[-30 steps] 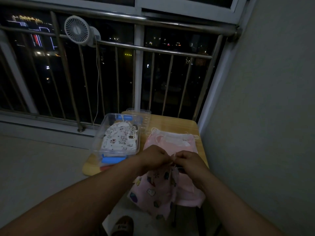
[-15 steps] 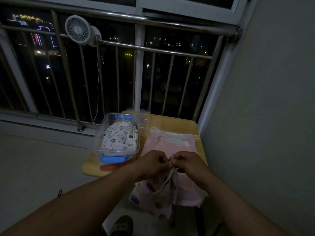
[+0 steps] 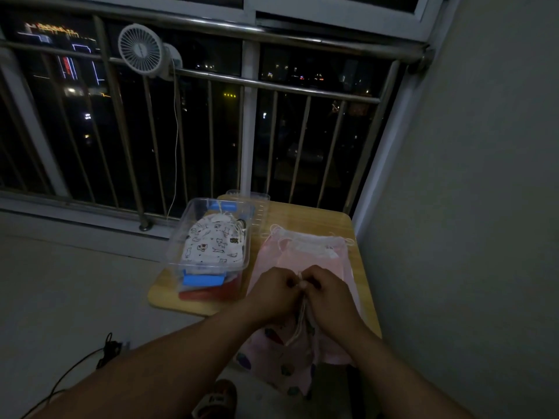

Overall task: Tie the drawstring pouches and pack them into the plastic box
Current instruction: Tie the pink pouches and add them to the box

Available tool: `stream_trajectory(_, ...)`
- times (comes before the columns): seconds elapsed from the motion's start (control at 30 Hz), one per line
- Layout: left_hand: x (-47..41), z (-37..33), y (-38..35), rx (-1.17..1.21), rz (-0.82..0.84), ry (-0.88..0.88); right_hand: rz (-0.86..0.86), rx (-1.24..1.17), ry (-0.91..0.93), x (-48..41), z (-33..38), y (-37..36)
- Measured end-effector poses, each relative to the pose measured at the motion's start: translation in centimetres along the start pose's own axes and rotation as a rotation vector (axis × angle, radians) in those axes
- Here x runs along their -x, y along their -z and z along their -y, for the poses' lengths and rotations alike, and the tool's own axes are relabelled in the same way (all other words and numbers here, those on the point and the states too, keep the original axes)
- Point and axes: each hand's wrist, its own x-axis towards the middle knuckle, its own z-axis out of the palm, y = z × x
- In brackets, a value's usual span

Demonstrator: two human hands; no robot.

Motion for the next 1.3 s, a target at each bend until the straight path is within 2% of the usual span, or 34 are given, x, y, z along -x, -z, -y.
stream_trajectory(0.1,0.1,-0.2,0.7,0.185,0.063,0.085,0.038,-0.198,-0.135,-0.2,-0.2,0.6)
stream_trajectory(0.2,0.1,-0.5,2.0,0.370,0.207,0.197,0.084,-0.388,-0.232,-0.4,-0.1,0.9)
stream_trajectory(0.33,-0.1,-0.1,3.0,0.617,0.336,0.234,0.061,-0.402,-0.208,-1.0,0.0,1.5)
stream_trajectory(0.43,-0.1,0.0,3.1,0.663,0.326,0.240,0.083,-0.409,-0.192,-1.3,0.5,1.6)
stream_trajectory(0.63,0.1,-0.5,3.3,0.572,0.296,0.200,0.079,-0.483,-0.231,-1.4,0.5,1.6)
stream_trajectory(0.8,0.5,-0.8,3.0,0.655,0.267,0.189,0.049,-0.561,-0.283,-1.1,0.0,1.1)
stream_trajectory(0.97,0.5,-0.5,1.6,0.670,0.150,0.171,0.009,-0.621,-0.309,-0.7,0.1,1.0)
stream_trajectory(1.07,0.6,-0.5,1.7,0.591,0.115,0.187,-0.044,-0.613,-0.326,-0.7,-0.2,1.2)
stream_trajectory(1.2,1.1,-0.9,2.5,0.065,0.094,0.003,-0.140,-0.562,-0.376,-1.2,-0.9,1.5)
stream_trajectory(1.3,1.4,-0.8,2.8,-0.149,0.059,-0.106,-0.130,-0.544,-0.408,-1.4,-0.8,1.2)
